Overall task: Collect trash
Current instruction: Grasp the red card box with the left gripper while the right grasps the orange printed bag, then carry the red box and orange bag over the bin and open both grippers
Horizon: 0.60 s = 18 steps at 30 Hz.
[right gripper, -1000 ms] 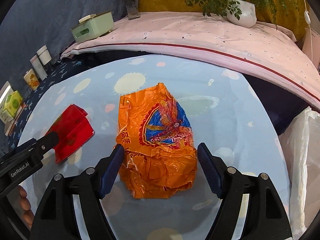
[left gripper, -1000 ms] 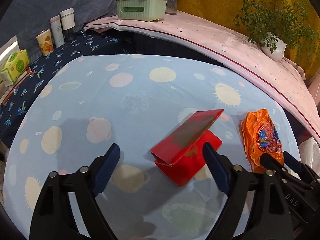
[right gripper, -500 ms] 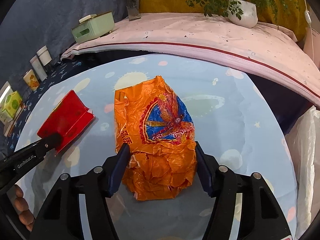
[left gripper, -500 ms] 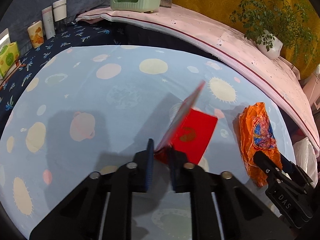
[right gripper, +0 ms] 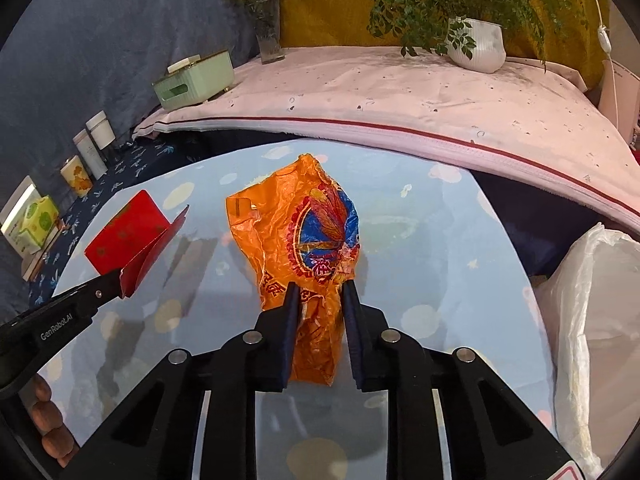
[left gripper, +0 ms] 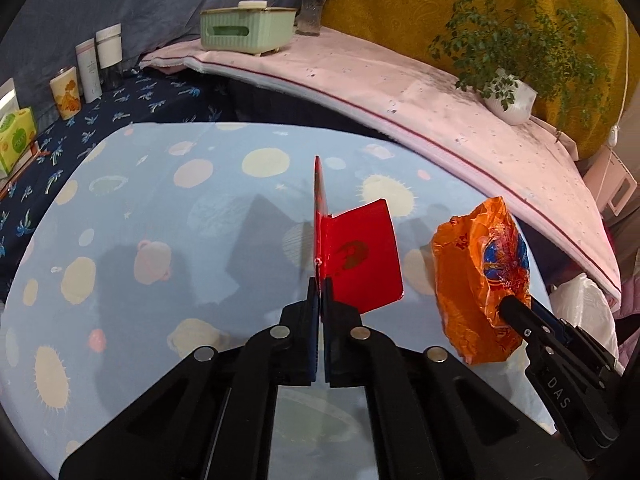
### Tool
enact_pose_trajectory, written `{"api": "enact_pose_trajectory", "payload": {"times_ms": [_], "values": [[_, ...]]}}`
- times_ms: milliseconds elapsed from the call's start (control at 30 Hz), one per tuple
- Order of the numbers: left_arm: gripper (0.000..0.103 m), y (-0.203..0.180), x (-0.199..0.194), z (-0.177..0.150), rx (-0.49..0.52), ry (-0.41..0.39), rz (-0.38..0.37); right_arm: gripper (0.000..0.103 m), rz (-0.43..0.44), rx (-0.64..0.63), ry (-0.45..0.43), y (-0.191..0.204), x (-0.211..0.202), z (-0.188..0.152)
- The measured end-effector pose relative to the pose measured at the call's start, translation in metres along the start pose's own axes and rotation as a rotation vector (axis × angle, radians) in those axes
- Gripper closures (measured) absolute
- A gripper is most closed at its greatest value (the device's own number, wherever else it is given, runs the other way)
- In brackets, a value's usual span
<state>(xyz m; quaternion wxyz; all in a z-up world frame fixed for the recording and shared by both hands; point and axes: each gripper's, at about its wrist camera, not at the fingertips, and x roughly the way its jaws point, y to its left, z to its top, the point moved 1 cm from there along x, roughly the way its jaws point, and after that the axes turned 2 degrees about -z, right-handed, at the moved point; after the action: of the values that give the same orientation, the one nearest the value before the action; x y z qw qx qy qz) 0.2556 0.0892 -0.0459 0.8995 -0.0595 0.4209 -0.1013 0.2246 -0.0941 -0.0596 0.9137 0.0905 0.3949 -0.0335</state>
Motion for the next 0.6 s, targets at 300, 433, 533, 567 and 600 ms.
{"api": "enact_pose_trajectory", "payload": {"times_ms": [300, 433, 533, 567, 600], "values": [[0.102, -0.053, -0.034, 0.004, 0.059, -0.049, -0.040, 0.084, 0.001, 0.039, -0.104, -0.030, -0.057, 0.016], [0.102, -0.083, -0.049, 0.004, 0.089, -0.068, -0.066, 0.084, -0.007, 0.061, -0.149, -0.051, -0.083, 0.020], [0.102, -0.108, -0.059, 0.001, 0.116, -0.078, -0.088, 0.084, -0.017, 0.079, -0.176, -0.069, -0.100, 0.021], [0.102, -0.116, -0.061, -0.001, 0.125, -0.080, -0.095, 0.084, -0.021, 0.085, -0.184, -0.074, -0.106, 0.021], [0.102, -0.126, -0.065, -0.002, 0.137, -0.083, -0.105, 0.084, -0.027, 0.093, -0.192, -0.082, -0.113, 0.021]]}}
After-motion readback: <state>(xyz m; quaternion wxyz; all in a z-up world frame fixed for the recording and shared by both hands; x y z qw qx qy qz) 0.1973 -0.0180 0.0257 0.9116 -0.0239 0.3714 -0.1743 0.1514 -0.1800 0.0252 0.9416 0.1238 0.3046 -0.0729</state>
